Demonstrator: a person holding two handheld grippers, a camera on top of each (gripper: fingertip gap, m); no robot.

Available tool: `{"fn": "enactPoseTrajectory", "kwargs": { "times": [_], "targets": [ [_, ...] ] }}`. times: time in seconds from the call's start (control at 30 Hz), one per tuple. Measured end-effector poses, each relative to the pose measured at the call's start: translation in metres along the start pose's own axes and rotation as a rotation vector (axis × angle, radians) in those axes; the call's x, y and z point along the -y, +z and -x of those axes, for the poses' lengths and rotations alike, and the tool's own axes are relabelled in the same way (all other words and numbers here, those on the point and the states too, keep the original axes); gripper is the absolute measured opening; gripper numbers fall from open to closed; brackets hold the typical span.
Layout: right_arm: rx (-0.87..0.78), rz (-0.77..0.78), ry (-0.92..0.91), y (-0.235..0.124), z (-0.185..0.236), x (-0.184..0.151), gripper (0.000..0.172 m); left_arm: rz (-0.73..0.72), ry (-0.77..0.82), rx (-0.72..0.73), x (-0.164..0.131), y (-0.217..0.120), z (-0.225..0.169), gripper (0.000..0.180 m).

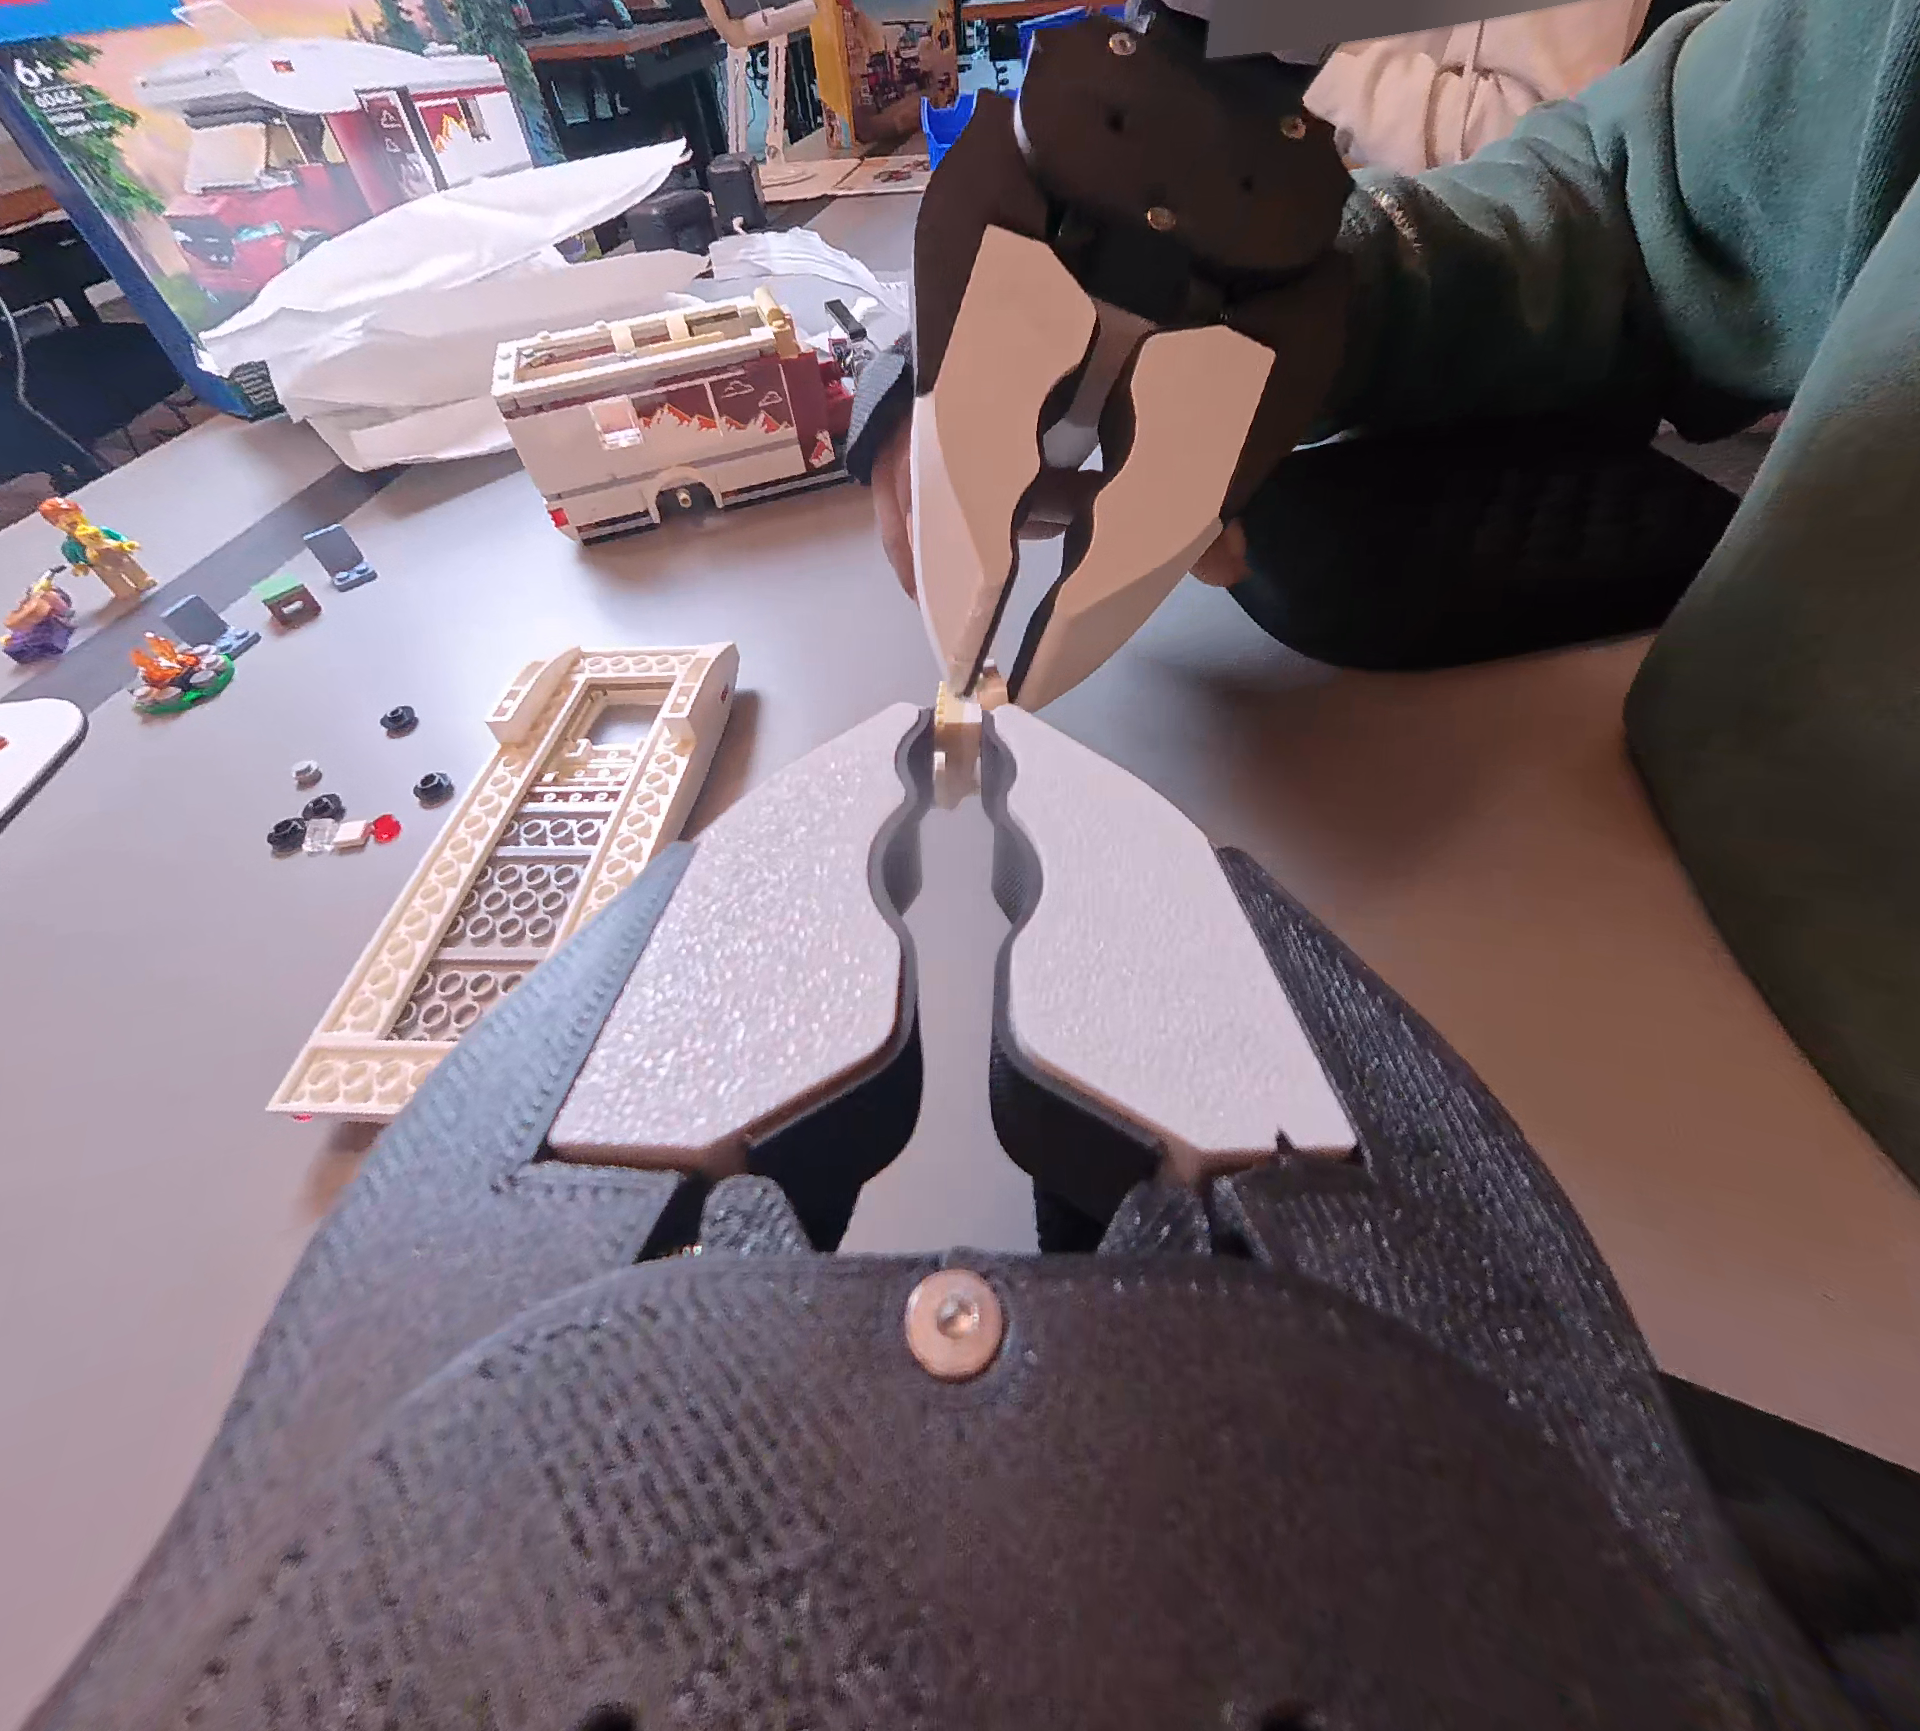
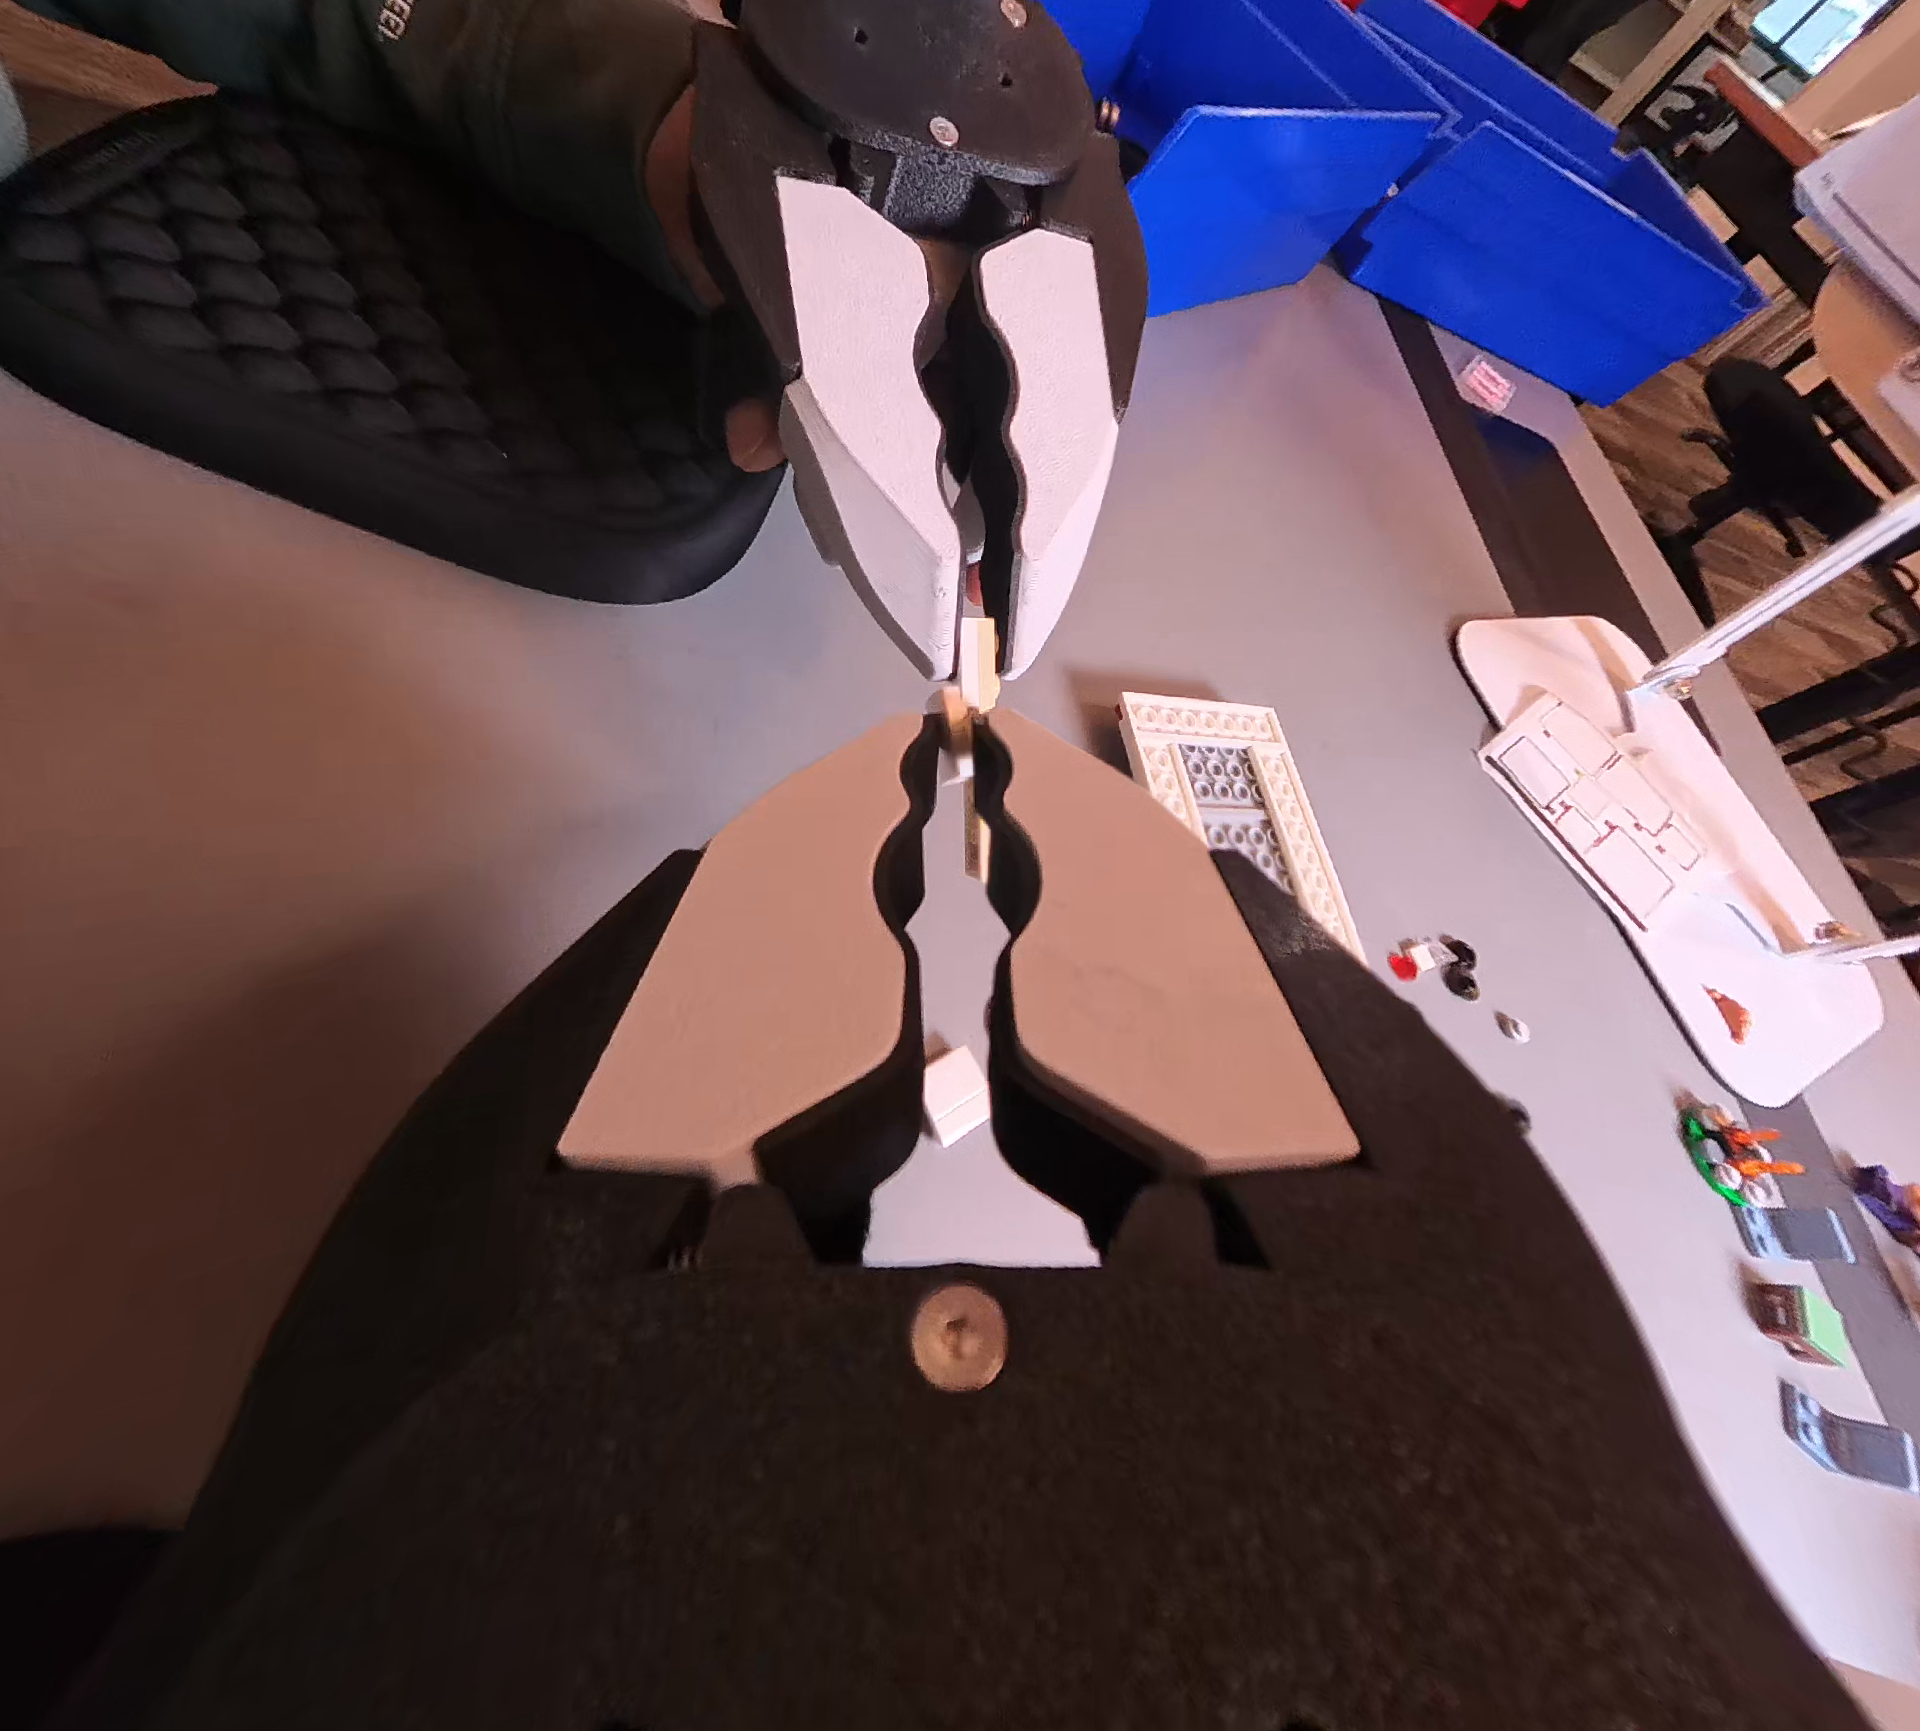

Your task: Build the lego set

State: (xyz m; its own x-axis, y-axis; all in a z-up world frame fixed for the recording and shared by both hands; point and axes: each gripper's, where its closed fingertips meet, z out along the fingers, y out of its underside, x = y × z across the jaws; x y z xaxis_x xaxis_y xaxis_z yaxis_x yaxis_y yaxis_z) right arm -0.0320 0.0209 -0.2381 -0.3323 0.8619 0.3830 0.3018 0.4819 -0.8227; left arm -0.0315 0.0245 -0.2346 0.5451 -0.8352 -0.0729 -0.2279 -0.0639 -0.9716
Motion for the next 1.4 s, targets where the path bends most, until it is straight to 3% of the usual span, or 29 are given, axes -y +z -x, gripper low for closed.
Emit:
{"fn": "enactPoseTrajectory", "kwargs": {
  "times": [0.5,1.03,1.4],
  "targets": [
    [-0.039,-0.098,0.080,-0.008,-0.009,0.016,0.012,-0.188,-0.055,-0.024,0.028,-0.009,-0.002,0.008],
    [0.159,-0.195,0.229,-0.014,0.008,0.026,0.008,-0.177,0.066,-0.097,0.027,-0.009,-0.020,0.008],
    [0.174,-0.189,0.183,-0.012,0.016,0.031,0.008,-0.205,0.057,-0.146,0.033,-0.011,-0.029,0.008]
  ]
}}
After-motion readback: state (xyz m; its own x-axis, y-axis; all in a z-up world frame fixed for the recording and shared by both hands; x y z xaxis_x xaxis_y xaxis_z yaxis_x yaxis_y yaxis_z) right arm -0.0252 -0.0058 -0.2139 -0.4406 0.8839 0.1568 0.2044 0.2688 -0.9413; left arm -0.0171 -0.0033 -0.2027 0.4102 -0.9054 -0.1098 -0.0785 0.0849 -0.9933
